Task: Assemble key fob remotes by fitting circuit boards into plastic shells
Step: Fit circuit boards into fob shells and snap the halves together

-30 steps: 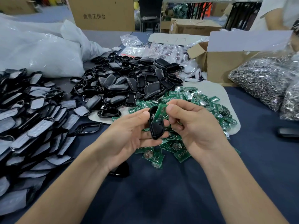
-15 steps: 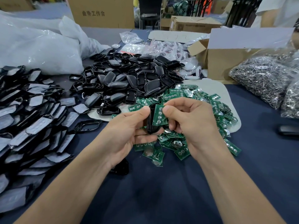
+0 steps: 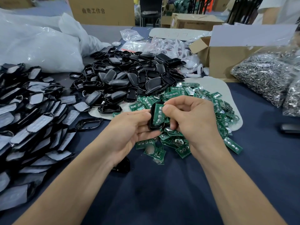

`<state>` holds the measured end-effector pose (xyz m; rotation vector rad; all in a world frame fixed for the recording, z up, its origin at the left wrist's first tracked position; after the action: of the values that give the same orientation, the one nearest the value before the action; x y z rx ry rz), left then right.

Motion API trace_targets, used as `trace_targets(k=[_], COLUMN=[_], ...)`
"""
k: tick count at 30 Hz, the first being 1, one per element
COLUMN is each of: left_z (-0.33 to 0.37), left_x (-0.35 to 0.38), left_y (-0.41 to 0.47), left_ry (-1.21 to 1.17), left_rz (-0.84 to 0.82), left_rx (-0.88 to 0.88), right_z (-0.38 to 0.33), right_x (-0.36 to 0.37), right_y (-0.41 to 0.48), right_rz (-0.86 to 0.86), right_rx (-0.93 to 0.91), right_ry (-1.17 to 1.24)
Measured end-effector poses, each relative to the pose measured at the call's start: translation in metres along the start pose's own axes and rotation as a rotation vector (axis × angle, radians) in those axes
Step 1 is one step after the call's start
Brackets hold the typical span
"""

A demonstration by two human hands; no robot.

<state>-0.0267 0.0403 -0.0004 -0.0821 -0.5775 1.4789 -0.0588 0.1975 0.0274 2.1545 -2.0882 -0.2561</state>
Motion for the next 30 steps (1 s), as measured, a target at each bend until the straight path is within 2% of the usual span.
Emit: trace_targets(k=[5,12,17,23,27,30], left_z=[-0.001,-0.002,-0.003,-0.006,-0.011,-0.009], left_x=[0.000,-0.003,-0.005,0.000,0.000,0.004], left_y=[0.001,0.002,0.001,0.002,0.004,0.003], left_ry=[-0.006,0.045,0.064,0.106,-0.007,-0.068], left_rz=[-0.023,0.138,0.213,0.190,0.212,0.162], left_rx=[-0.003,0.092,0.169,0.191,0.158,0.142], right_z=[-0.002,-0.011,-0.012,-0.011,-0.006,-0.003], right_x=[0.000,0.002,0.004,0.008,0.007,0.004], right_y=[-0.004,-0.009,-0.010,-0.009,-0.006,-0.003], right_rz=[0.037,0.129,0.138,0.046,0.011,-0.023], right_rx=[-0.066,-0.164,-0.155,-0.180,-0.177,-0.165], right_ry=[-0.221,-0.446,-0.422,-0.394,-0.366,-0.310])
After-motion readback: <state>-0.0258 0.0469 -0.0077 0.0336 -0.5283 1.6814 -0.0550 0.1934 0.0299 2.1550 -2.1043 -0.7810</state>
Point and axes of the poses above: each hand's wrist, its own y-axis towards the middle knuckle, its own x-axis out of the palm, z = x × y, the point moved 5 cm from there along y, towards the middle knuckle, and after that the axes turned 7 degrees about -x, right-handed, at the moved point
